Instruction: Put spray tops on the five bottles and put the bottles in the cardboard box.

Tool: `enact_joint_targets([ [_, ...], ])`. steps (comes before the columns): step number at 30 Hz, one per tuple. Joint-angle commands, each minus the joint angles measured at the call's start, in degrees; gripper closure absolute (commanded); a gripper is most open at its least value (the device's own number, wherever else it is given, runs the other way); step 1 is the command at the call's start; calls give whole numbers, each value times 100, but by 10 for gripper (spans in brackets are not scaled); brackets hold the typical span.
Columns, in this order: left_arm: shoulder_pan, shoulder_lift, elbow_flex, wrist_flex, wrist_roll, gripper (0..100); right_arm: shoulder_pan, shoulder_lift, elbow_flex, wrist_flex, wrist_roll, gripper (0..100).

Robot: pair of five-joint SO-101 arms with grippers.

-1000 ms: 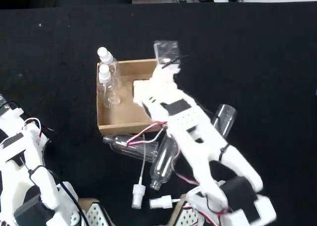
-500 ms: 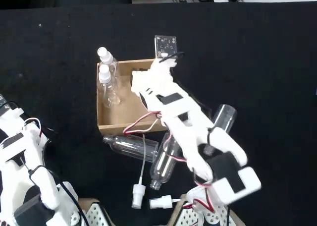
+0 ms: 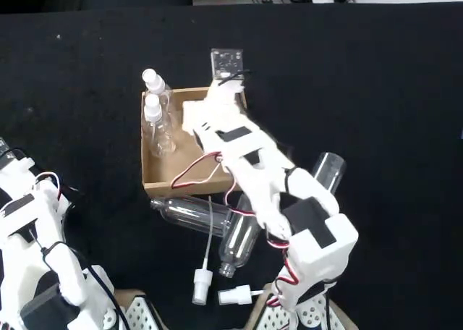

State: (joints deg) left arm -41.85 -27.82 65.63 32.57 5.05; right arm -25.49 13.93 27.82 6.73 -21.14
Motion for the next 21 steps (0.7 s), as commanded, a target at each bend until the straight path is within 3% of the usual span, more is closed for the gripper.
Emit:
enact_joint_targets([
  [1, -31, 9, -347, -97, 44, 964, -237, -75, -365, -176, 0, 946],
  [21, 84, 9, -338, -97, 26, 964, -404, 215, -470, -492, 0, 946],
])
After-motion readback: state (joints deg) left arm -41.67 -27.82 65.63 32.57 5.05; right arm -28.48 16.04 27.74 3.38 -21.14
